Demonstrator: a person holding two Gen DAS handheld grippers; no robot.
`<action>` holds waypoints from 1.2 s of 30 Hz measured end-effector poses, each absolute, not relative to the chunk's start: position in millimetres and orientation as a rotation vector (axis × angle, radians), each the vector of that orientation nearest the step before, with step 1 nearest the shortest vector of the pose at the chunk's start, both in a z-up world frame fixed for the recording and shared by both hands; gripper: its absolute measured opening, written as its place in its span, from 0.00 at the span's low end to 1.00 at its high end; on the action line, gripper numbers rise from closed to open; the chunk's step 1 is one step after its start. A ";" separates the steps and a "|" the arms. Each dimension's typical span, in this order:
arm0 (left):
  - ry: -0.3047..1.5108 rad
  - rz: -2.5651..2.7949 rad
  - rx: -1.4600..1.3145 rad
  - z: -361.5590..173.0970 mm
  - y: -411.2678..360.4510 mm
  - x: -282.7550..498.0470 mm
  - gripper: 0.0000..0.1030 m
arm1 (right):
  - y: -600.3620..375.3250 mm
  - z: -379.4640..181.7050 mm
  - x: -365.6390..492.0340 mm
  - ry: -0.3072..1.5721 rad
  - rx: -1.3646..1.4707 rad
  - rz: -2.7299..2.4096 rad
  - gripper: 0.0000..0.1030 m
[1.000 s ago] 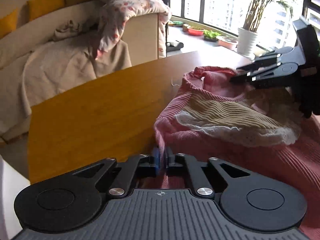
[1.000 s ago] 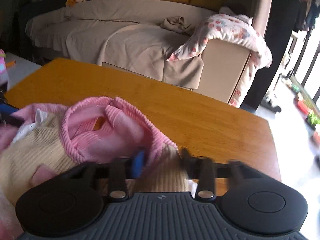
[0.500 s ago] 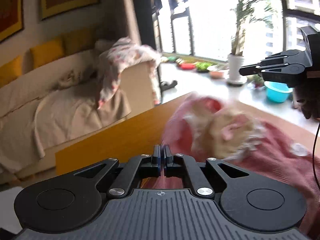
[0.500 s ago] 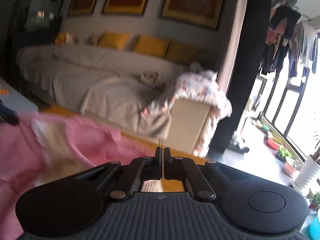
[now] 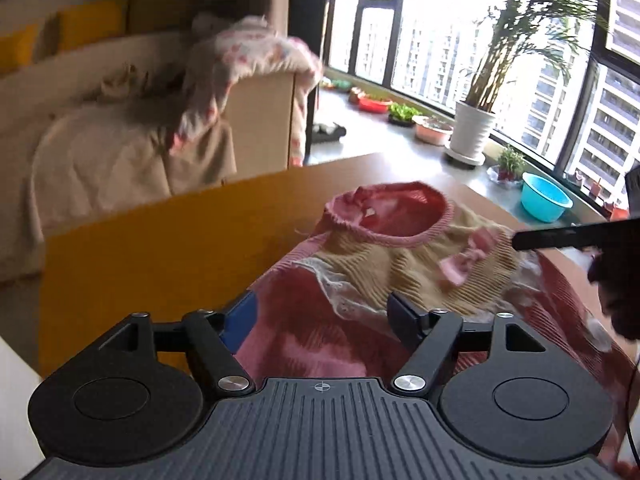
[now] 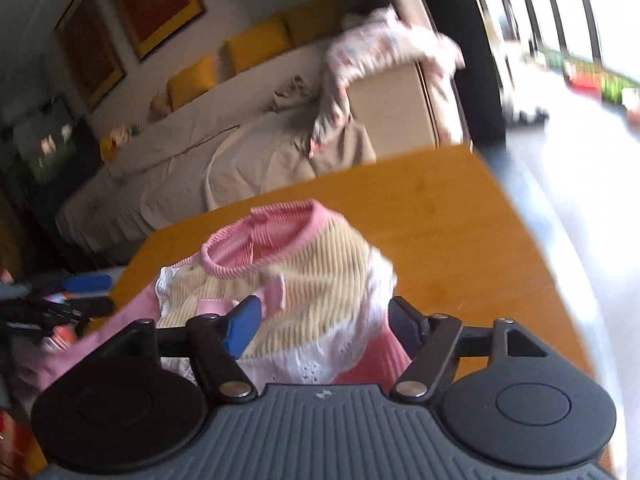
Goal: Fold clothes
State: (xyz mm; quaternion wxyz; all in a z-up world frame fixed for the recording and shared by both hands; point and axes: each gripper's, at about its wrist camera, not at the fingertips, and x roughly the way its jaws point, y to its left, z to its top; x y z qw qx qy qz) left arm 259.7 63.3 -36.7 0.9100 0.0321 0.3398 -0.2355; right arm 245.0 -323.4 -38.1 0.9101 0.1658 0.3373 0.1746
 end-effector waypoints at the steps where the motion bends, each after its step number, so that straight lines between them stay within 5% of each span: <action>1: 0.716 -0.487 0.063 -43.6 63.7 268.3 0.78 | -325.0 -44.8 248.6 0.702 0.370 0.356 0.86; 4: 0.757 -0.486 0.072 -59.7 59.1 289.9 0.79 | -329.1 -61.2 254.7 0.714 0.460 0.350 1.00; 12: 0.781 -0.500 0.100 -77.4 50.1 303.7 0.76 | -315.0 -72.8 253.6 0.757 0.611 0.533 1.00; 14: 0.766 -0.486 0.129 -76.3 47.2 301.6 0.66 | -306.7 -77.0 253.8 0.786 0.638 0.641 1.00; 15: 0.755 -0.475 0.147 -75.4 45.5 300.0 0.46 | -300.8 -75.8 251.6 0.774 0.604 0.640 1.00; 16: 0.744 -0.463 0.164 -74.5 43.9 298.5 0.16 | -295.7 -74.0 249.0 0.760 0.564 0.622 1.00; 17: 0.733 -0.452 0.182 -73.6 42.2 296.9 0.04 | -291.2 -72.1 246.5 0.749 0.524 0.601 1.00; 19: 0.692 -0.431 0.222 -67.0 39.9 290.2 0.01 | -286.3 -66.5 242.0 0.720 0.456 0.563 1.00; 26: 0.647 -0.486 0.111 -28.0 67.4 272.4 0.05 | -307.8 -43.3 234.0 0.632 0.357 0.490 1.00; 30: 0.761 -0.620 -0.114 -37.9 80.6 277.9 0.54 | -327.1 -44.3 234.6 0.622 0.387 0.442 1.00; 36: 0.744 -0.512 -0.014 -55.2 64.0 292.1 0.59 | -328.3 -46.7 235.2 0.621 0.335 0.405 1.00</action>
